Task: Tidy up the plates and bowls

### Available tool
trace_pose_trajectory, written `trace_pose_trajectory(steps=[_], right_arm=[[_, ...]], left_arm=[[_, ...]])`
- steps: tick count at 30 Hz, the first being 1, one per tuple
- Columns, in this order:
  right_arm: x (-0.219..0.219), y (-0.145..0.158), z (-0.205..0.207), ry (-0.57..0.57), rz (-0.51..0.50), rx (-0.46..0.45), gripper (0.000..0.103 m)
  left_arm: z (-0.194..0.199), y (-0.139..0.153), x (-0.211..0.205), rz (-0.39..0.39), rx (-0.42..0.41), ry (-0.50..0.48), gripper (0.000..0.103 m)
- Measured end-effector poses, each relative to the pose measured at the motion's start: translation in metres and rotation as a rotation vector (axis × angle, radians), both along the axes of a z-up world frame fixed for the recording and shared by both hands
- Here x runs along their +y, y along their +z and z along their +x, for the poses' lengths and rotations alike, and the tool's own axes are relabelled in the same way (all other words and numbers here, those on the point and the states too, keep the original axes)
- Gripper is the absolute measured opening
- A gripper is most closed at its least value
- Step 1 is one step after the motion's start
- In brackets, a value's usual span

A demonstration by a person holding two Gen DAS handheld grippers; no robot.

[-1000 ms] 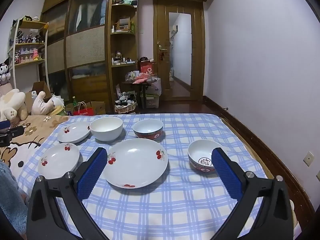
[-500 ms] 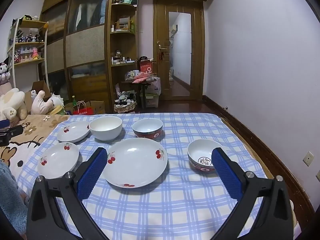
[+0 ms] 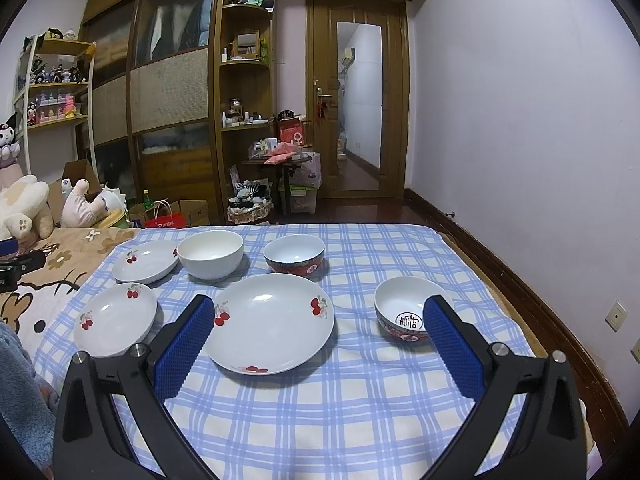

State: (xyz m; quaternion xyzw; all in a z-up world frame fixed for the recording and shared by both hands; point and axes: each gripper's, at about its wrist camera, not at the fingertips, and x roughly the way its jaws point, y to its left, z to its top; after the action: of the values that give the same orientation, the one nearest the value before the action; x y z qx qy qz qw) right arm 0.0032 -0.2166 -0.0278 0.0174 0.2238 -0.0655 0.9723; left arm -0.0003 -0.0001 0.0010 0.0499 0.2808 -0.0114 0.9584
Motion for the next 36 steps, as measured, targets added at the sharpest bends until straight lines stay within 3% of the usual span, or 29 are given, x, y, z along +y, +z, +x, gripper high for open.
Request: trace_pose_trajectory(steps=[36], right_arm=[[-0.0017, -0.0031, 0.0002, -0.003, 0.000, 0.009, 0.103]], left_arm=[[-0.0026, -0.0035, 0.0029, 0.005, -0.003, -0.001, 0.099]])
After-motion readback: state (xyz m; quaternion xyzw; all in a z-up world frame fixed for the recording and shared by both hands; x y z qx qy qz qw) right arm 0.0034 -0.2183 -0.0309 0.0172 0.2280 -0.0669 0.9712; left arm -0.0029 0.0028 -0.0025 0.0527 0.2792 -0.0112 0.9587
